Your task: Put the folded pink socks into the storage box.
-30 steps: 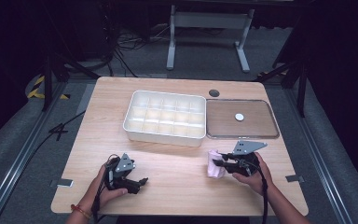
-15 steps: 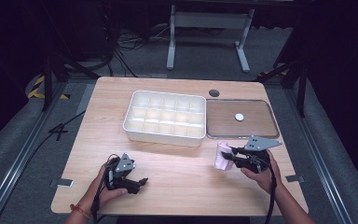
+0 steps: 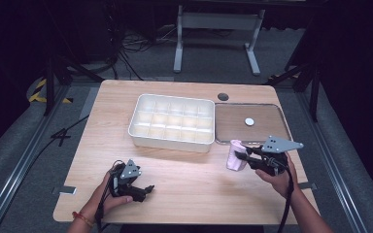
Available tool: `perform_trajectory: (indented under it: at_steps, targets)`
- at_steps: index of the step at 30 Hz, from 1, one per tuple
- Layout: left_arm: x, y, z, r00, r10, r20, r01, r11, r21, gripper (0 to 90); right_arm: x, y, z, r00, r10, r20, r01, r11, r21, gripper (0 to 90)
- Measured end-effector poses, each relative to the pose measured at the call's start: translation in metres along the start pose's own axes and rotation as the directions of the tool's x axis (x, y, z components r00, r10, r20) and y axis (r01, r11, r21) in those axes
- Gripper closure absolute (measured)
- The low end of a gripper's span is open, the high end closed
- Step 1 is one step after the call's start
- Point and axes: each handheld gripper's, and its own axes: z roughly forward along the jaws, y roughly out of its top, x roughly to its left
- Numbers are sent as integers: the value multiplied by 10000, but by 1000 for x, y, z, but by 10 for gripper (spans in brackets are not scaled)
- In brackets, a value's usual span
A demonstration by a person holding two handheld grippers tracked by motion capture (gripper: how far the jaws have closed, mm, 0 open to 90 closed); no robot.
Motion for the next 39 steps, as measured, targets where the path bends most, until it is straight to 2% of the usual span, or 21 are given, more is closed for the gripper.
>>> perform_trajectory:
  at_steps: [8,12,17,23,25,33,39]
  targets:
    - [0,1,1,10000,-36,-12,36,10000,67,115,-7,16,4,9996,-274,28,274,9996,-71,723]
    - [1,1,1,10000,-13,-11,13,10000,67,114,-10,28,3,9983,-572,140,573,9983,-59,723]
    - [0,1,1,10000,-39,-10,39,10000,55,114,-14,44,1,9974,-700,138,704,9971,-282,722]
    - [0,1,1,10000,-43,-9,43,10000,59,114,-17,54,4,9970,-753,197,759,9965,-337,721]
    - [0,1,1,10000,-41,-16,41,10000,63,114,-19,59,7,9955,-944,100,946,9951,-272,721]
    - [0,1,1,10000,-47,-25,47,10000,68,114,-20,73,22,9944,-1054,-45,1052,9940,-289,720]
    - [0,1,1,10000,-47,-27,48,10000,68,114,-19,82,35,9920,-1259,-22,1259,9920,-79,720]
